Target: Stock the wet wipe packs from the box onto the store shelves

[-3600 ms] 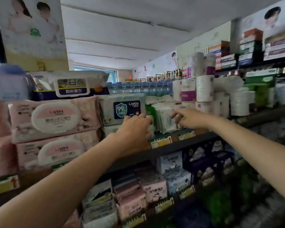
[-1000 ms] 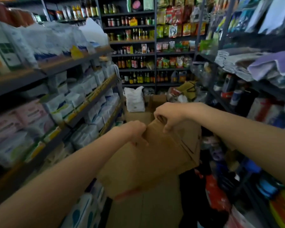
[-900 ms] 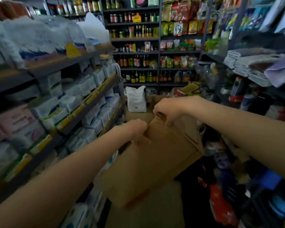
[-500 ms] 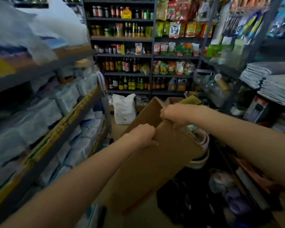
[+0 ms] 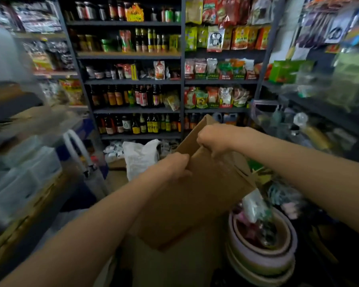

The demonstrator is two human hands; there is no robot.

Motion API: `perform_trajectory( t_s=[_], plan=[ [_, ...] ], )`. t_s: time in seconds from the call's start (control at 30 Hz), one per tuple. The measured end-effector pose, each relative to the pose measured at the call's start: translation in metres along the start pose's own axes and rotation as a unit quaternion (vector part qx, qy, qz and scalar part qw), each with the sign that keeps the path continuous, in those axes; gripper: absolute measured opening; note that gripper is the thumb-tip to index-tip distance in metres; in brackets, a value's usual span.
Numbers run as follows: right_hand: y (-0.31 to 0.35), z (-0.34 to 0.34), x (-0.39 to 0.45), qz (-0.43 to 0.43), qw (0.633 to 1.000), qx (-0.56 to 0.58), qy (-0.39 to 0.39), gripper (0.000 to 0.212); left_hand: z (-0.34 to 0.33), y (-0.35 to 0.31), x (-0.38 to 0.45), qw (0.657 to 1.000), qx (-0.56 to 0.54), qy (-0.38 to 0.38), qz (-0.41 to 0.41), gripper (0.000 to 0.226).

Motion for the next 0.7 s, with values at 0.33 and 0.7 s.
perform_trajectory(
  t_s=[0.33,0.7],
  plan=[
    [-0.148,-0.084,0.264,-0.149,0.971,0.185,0.022,0.043,0.059,0.154,0.295,0.997,0.065,0.041,-0.03,0.036],
    [-0.233,-0.25,0.451,-0.184,0.719,0.647,0.175,0.004,0.026,0.211,0.562,0.923,0.318,0.143,-0.161,0.047]
  ],
)
Point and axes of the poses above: each hand's wrist, its own x-axis towards the middle knuckle, its own z-axis out of the back of the hand, y = z × x, the point moved 4 cm from there along x, towards the middle knuckle, and after that the axes turned 5 degrees about -x, right-handed, at the moved point
